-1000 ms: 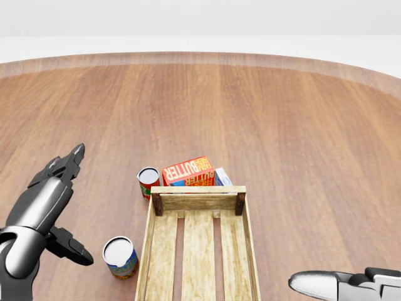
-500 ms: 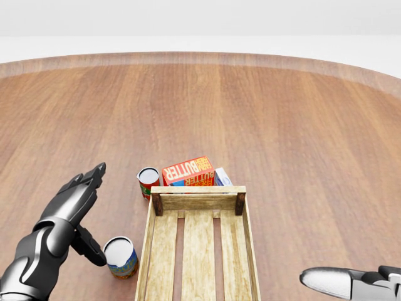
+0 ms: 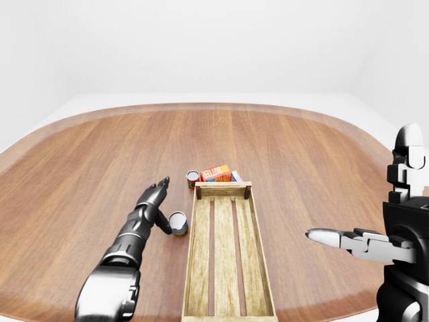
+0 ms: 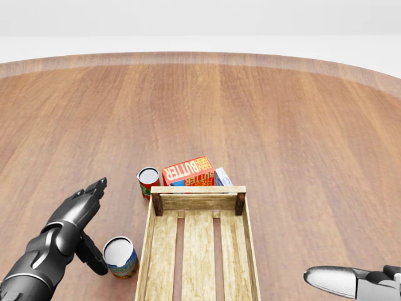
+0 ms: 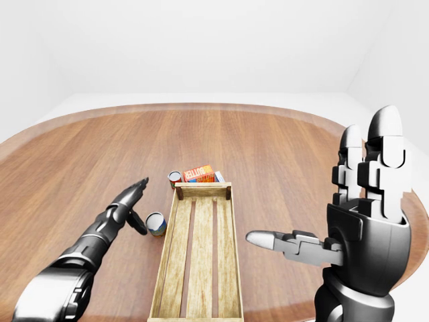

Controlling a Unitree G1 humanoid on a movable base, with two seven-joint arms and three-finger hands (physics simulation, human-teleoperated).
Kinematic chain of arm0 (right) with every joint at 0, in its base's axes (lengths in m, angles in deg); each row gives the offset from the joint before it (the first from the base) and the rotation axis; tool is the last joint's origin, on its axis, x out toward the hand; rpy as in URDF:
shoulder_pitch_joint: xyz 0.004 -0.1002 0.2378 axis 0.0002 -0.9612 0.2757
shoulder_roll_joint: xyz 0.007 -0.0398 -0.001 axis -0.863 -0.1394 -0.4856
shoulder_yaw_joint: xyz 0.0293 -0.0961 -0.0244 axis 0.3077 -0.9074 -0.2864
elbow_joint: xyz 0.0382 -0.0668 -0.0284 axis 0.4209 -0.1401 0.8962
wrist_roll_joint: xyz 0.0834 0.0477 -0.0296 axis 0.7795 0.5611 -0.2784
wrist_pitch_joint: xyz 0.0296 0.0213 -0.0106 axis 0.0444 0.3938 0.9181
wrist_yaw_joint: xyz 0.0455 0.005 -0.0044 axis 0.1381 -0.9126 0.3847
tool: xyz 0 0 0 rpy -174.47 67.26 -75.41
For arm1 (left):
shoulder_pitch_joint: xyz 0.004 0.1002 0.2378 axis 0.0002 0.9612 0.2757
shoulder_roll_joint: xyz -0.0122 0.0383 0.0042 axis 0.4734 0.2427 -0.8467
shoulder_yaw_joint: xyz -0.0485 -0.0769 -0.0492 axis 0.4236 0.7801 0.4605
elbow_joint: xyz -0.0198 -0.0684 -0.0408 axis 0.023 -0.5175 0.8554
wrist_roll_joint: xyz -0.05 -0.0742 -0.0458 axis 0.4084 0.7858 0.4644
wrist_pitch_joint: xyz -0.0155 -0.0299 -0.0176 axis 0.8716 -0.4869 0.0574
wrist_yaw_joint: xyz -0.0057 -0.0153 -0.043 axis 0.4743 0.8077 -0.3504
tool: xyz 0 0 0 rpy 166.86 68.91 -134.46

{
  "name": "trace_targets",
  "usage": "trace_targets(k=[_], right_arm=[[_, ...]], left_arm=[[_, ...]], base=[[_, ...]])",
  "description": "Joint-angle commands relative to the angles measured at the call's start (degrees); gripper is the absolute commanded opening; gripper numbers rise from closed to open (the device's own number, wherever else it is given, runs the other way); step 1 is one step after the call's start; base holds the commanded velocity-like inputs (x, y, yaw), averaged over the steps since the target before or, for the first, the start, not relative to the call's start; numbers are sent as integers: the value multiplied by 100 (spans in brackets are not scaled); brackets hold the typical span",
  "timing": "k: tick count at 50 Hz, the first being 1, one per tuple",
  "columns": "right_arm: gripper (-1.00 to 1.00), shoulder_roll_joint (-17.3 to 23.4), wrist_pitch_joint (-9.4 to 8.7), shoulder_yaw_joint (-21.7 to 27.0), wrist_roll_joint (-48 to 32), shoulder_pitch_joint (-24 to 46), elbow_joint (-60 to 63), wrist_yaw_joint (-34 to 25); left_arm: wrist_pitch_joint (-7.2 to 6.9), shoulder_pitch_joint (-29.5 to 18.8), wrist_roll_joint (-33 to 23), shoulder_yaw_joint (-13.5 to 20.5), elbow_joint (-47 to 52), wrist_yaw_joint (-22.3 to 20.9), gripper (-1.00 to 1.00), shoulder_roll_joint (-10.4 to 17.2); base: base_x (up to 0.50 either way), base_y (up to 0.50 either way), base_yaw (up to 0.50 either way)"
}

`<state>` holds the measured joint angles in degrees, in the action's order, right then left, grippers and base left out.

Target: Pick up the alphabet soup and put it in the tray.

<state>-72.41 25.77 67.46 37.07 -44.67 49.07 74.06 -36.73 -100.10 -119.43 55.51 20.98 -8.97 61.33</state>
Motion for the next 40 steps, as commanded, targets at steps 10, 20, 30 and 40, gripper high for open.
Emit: trace_targets(k=[10,20,30,40], right_arm=[[98,30,0,-20,55,4,0,64],[98,23,0,-16,44,30,0,56],[98,7,0,-22,11,29,0,61],[98,17,0,54,75,21,0,49]], left_arm=[[0,-269,-130,-115,-520,26,100,-147],[0,-282,-171,-125,-621,31,100,-216],[0,-299,-177,-116,-732,39,100,-273],[0,-327,-191,-119,-795,18,100,-382]], base=[[0,0,0],[0,0,0],[0,0,0],[0,0,0]])
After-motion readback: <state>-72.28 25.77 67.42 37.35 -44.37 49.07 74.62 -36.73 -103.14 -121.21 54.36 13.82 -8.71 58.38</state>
